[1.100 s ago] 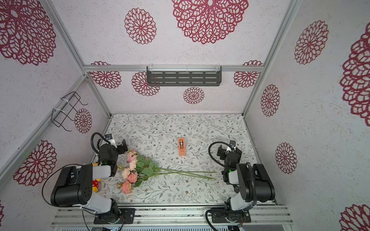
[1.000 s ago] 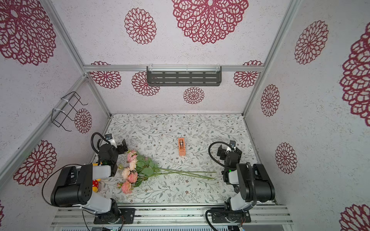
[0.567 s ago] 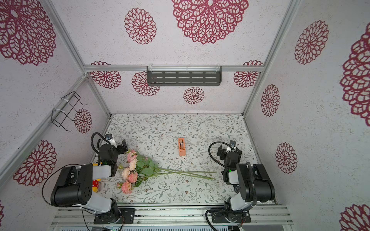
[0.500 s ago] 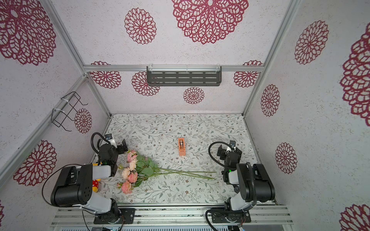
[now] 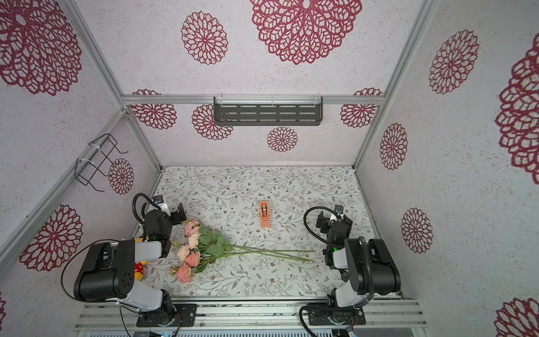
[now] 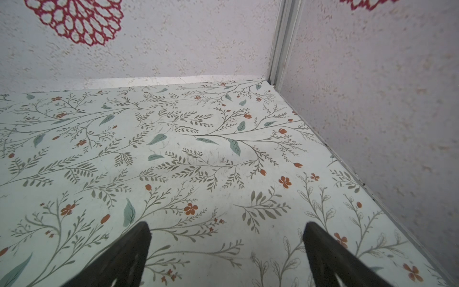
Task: Wrap bouquets with tape
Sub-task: Gather the flowers at the center of the board.
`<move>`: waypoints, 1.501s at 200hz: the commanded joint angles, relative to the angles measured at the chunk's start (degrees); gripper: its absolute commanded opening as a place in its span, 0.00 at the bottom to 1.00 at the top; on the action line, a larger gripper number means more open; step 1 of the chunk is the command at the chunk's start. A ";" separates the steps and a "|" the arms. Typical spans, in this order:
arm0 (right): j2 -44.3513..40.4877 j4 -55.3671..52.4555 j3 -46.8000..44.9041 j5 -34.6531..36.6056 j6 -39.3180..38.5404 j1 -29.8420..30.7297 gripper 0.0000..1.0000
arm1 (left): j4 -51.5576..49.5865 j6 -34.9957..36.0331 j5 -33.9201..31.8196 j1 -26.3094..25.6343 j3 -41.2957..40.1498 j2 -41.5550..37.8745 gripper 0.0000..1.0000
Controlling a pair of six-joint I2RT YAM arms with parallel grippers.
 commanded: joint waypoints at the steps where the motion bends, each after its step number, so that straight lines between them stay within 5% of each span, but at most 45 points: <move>1: -3.81 -2.73 1.91 2.28 0.08 0.41 0.99 | 1.66 -2.27 -3.03 0.61 0.14 -0.88 0.98; 32: -23.46 -21.47 7.43 -1.99 4.35 1.56 0.99 | -20.14 -5.16 1.04 0.01 6.40 -17.72 0.98; 51: -32.51 -30.43 8.82 -5.72 20.00 1.19 0.99 | -33.07 -27.01 -3.42 0.12 10.49 -26.06 0.98; 60: -35.13 -31.86 8.35 -3.80 24.24 1.07 0.99 | -47.33 -34.39 -5.96 0.88 13.61 -29.27 0.98; 67: -35.95 -30.80 7.69 -8.73 23.12 0.77 0.99 | -52.45 -38.77 -9.19 1.08 13.90 -30.84 0.98; 91: -32.23 -37.35 13.05 -31.58 20.19 4.07 0.99 | -51.03 -36.04 5.40 2.48 11.57 -32.18 0.98; 109: -26.97 -46.70 18.50 -39.79 10.19 15.80 0.99 | -52.07 -34.54 13.95 1.71 11.96 -30.76 0.98; 141: -16.26 -63.68 27.51 -34.78 -9.08 37.75 0.99 | -53.22 -28.14 15.00 -4.97 13.64 -30.07 0.98; 178: -5.88 -67.62 31.69 -32.15 -22.51 51.62 0.95 | -54.40 -25.20 18.02 -6.84 14.72 -29.41 0.98; 259: 11.35 -72.96 43.67 -20.85 -29.70 54.92 0.82 | -55.07 -23.27 22.28 -6.76 16.69 -25.13 0.98; 300: 18.47 -77.75 50.90 -20.55 -29.87 54.77 0.75 | -54.06 -22.67 22.41 -6.76 15.17 -27.68 0.98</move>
